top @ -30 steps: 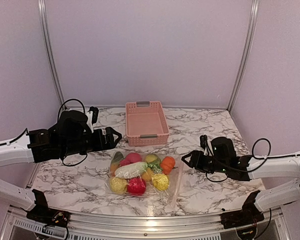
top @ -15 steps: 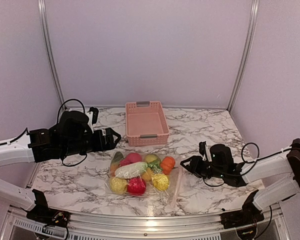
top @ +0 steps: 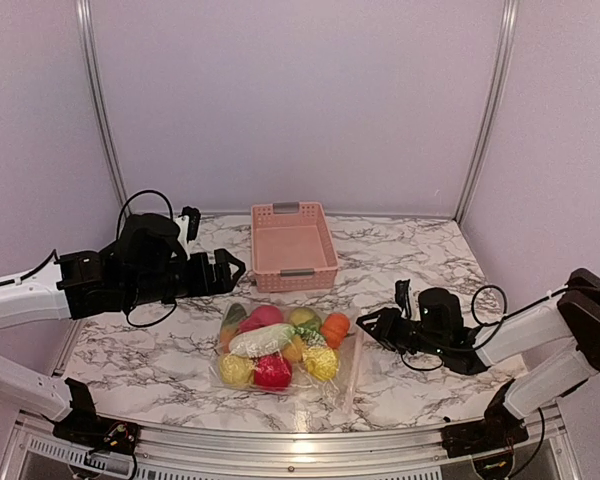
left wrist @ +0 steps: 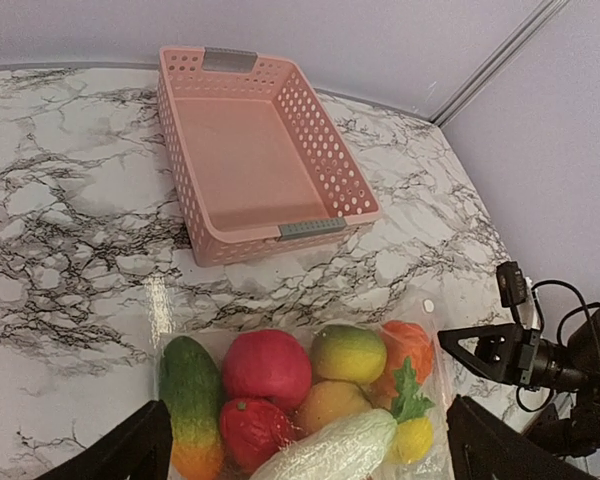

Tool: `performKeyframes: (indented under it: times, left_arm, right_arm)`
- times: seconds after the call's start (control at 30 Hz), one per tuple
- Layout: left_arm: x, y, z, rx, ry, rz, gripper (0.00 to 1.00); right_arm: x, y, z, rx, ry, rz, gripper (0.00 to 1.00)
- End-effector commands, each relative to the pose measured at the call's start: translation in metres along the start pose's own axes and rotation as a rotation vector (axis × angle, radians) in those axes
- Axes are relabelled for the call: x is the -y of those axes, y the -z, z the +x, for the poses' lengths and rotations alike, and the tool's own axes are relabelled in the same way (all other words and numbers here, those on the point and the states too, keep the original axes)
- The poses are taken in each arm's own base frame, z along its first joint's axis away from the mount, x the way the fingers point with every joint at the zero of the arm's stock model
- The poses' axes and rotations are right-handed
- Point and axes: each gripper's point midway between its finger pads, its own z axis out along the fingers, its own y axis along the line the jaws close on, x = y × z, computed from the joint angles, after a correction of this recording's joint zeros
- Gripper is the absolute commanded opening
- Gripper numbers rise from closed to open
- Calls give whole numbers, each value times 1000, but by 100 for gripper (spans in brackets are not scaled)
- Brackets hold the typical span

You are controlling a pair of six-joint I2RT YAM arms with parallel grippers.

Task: Open the zip-top bag and remove the fake food
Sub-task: Pick up the zipper food storage bag at the center of the board.

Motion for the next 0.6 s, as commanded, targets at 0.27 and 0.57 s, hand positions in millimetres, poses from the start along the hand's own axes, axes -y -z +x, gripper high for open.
performKeyframes:
  times: [0.27, 0.57]
  left_arm:
    - [5, 0, -6, -3, -34, -11, 99]
    - [8, -3, -6, -8, -42, -2, 99]
  right_arm:
    - [22, 4, 3, 16, -25, 64, 39]
    - [9, -7, 6, -10, -33, -12, 38]
